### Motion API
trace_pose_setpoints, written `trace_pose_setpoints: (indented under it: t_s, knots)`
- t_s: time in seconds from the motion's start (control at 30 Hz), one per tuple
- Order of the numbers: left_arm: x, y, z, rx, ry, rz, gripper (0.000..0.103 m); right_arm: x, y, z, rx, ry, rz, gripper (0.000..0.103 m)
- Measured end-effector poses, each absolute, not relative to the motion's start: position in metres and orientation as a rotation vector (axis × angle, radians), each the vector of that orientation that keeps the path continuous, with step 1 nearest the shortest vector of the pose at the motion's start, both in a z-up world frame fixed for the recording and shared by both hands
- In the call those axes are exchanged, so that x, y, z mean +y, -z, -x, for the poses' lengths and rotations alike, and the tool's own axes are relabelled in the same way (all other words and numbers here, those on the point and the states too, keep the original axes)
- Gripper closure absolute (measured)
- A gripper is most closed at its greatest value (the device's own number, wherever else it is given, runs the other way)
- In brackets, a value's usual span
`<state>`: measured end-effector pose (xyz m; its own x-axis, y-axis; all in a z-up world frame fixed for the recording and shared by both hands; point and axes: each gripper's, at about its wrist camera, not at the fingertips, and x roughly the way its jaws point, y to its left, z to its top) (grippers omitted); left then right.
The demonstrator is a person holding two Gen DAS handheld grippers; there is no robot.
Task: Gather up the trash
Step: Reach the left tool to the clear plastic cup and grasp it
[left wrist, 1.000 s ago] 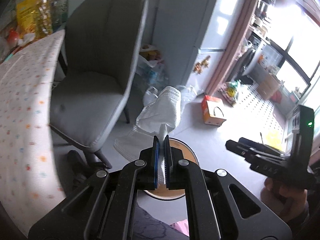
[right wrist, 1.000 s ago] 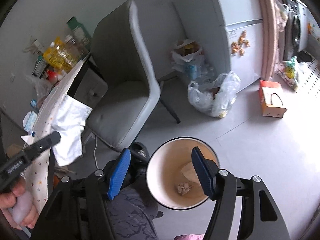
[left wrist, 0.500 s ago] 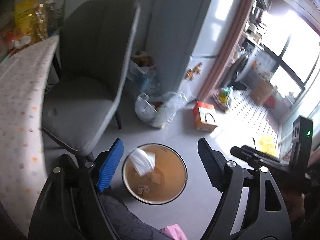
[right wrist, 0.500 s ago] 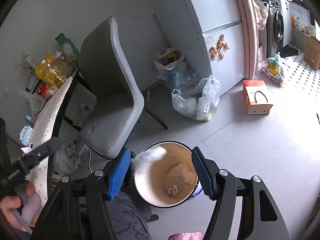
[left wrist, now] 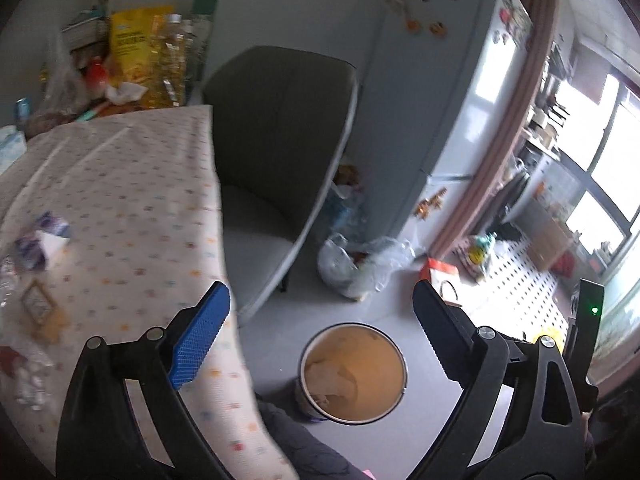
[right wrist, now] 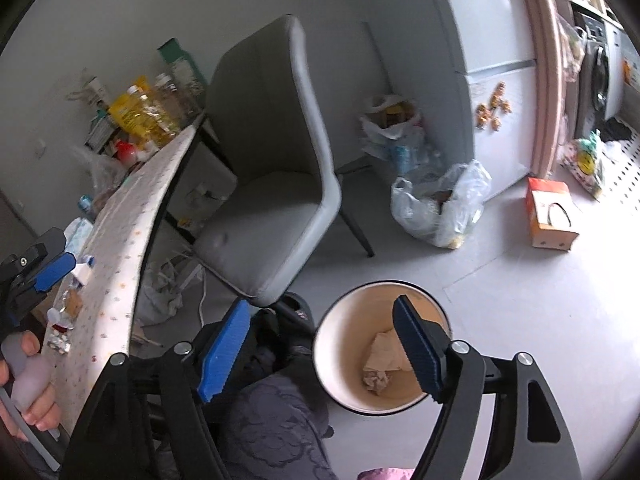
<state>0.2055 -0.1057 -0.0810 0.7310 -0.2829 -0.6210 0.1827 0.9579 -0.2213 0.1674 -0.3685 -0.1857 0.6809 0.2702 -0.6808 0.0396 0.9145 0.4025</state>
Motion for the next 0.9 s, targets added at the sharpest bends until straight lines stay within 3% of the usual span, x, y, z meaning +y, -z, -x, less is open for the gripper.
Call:
trace_pose_setpoints:
  t_s: [0.3, 0.63, 0.9]
  knots:
    - [-0.042, 0.076, -0.187, 0.668, 0.166, 0.215, 0.011, -0.317, 0.157, -0.174, 0.77, -0.207, -0.363, 0.014]
    - [0.033, 0.078, -0.171, 0.633, 0.051, 0.295, 0.012, -0.262, 0.139, -0.178, 0.766, -0.292, -0.303, 0.014]
    - [0.095, 0.091, -0.161, 0.63, -0.069, 0.371, 0.019, -0.221, 0.133, -0.185, 0.782, -0.345, -0.248, 0.014]
